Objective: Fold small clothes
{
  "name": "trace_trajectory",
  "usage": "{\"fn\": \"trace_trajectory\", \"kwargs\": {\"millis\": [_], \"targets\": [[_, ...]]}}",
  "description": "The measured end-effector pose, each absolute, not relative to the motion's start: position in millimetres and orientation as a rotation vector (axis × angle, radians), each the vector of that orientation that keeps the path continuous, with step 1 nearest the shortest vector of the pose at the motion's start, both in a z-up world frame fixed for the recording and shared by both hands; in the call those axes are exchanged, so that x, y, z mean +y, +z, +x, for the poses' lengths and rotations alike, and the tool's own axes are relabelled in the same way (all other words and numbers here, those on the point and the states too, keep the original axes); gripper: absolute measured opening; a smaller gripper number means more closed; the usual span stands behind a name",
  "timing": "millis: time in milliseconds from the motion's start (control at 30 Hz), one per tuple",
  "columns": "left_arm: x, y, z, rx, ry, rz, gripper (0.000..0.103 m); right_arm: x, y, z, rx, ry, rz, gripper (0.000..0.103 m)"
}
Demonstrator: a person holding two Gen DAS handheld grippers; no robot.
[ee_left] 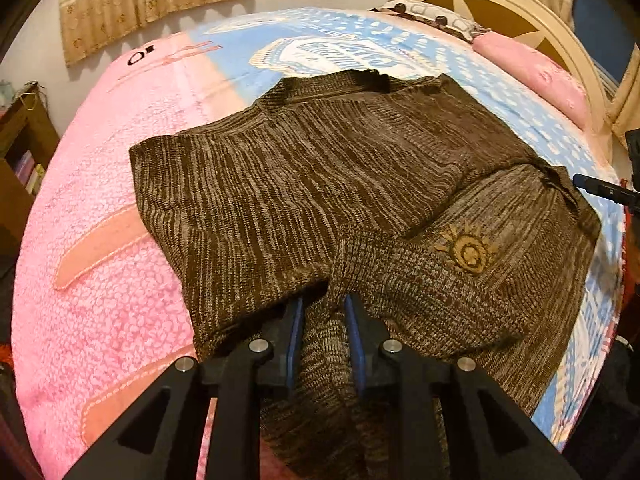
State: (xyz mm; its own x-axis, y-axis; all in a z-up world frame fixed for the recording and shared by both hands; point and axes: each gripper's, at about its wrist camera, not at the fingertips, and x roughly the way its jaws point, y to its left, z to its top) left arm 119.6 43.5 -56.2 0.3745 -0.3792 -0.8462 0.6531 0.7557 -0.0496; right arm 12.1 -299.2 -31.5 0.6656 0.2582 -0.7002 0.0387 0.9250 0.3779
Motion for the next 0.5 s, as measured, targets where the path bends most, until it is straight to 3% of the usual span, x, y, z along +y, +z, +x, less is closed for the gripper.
{"fn": "trace_trajectory", "kwargs": {"millis": [100,200,267,300,333,367,500], "targets": [[44,-57,114,0.972,-0.642,0.305,0.022,-290,-34,22,0.846,0.167,0.393,0.067],[46,-57,107,0.943,-0.621,0.311,0.021,-276,-37,35,0.864,0.159,0.32,0.076],[44,-57,102,0.936,-0.625,0.312,0.008,-266,-49,47,0.937,0.131,0.279,0.075],[43,-57,99,0.934,-0.626,0.309,0.005,-263,-54,48,0.951,0.14,0.282,0.071],[41,-56,97,0.925,-0.619,0.315,0.005,-261,-57,48,0.942,0.124,0.266,0.054],[40,-56,93,0.914,-0.609,0.327,0.005,-259,-57,48,0.929,0.095,0.234,0.027],[45,-49,84,0.889,-0.609,0.267,0.004,-281,-61,49,0.947,0.117,0.381,0.016]]}}
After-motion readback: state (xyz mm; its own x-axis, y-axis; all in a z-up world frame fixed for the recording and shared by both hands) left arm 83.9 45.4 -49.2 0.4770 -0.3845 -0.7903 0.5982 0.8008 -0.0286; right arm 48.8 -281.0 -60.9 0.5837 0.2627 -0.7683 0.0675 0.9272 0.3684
